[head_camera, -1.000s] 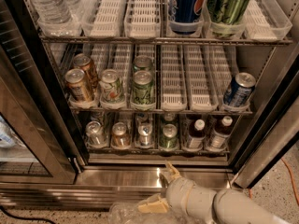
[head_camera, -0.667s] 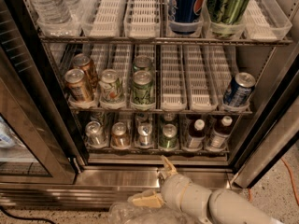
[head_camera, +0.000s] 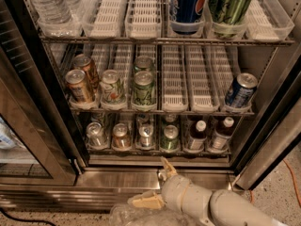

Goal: Pick 7up can from bottom shelf of fridge

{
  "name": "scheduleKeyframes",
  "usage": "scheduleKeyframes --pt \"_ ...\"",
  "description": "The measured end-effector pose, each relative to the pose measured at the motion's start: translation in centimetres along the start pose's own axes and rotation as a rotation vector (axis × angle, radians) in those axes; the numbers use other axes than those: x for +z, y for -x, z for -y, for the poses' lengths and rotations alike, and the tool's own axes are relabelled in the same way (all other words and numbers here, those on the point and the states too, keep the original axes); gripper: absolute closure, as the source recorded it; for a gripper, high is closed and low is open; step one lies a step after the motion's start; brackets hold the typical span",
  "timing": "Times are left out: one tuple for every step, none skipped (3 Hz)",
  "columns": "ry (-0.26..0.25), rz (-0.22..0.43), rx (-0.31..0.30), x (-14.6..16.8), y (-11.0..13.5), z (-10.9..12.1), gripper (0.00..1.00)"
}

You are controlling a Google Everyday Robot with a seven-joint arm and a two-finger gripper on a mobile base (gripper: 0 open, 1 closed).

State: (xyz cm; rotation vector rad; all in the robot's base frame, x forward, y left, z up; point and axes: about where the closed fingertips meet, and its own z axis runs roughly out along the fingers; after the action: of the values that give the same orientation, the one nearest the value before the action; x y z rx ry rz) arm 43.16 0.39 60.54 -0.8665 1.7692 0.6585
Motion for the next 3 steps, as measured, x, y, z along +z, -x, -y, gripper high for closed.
scheduleKeyframes --pt "-0.037 0.091 -0.013 1.5 1.4 0.3 0.00" --pt "-0.122 0.231 -0.083 3.1 3.9 -0.9 0.00" --pt "-0.239 0.342 -0.096 4.2 4.8 -0.7 0.00"
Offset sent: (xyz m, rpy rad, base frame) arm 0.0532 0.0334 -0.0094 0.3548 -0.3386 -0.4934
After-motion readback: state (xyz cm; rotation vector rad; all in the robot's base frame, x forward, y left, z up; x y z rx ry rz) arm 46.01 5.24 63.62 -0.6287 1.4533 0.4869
